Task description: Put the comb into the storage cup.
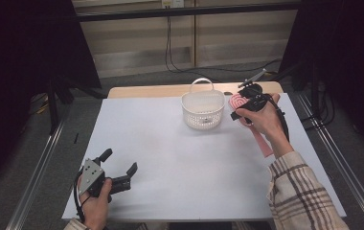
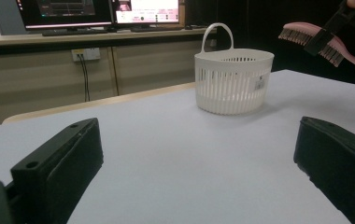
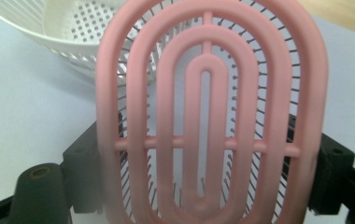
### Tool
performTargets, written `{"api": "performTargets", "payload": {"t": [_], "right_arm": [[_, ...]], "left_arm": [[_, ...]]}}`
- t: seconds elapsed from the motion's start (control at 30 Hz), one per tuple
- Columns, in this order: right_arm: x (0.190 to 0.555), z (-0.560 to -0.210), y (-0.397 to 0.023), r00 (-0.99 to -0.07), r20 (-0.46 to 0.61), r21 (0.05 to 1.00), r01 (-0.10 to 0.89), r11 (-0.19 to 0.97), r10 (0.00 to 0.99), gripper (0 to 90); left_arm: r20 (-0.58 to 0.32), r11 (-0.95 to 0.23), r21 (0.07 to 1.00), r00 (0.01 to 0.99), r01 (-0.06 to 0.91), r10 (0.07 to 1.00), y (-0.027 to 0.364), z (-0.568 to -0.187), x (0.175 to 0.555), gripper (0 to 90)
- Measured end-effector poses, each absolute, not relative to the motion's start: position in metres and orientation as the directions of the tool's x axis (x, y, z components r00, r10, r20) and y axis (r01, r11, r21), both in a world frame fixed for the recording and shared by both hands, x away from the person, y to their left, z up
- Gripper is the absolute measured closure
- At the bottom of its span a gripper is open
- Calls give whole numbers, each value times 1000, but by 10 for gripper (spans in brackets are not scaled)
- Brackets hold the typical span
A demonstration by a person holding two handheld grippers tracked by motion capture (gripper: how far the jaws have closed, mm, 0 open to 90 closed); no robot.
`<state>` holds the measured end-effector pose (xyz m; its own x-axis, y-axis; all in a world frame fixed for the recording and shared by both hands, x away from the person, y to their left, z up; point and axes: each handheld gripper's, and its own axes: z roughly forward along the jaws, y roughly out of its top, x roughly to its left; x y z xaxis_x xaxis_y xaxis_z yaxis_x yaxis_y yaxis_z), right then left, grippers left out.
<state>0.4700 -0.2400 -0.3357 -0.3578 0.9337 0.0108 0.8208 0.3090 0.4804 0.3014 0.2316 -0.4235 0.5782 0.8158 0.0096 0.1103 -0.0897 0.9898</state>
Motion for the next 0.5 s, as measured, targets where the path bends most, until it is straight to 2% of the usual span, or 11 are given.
{"api": "performTargets", "payload": {"t": [0.5], "right_arm": [[462,-322,-240,-395,-9,611,725,318,919,196]], "left_arm": [[9,-91,989,579,112,815,231,-424,301,14]]}}
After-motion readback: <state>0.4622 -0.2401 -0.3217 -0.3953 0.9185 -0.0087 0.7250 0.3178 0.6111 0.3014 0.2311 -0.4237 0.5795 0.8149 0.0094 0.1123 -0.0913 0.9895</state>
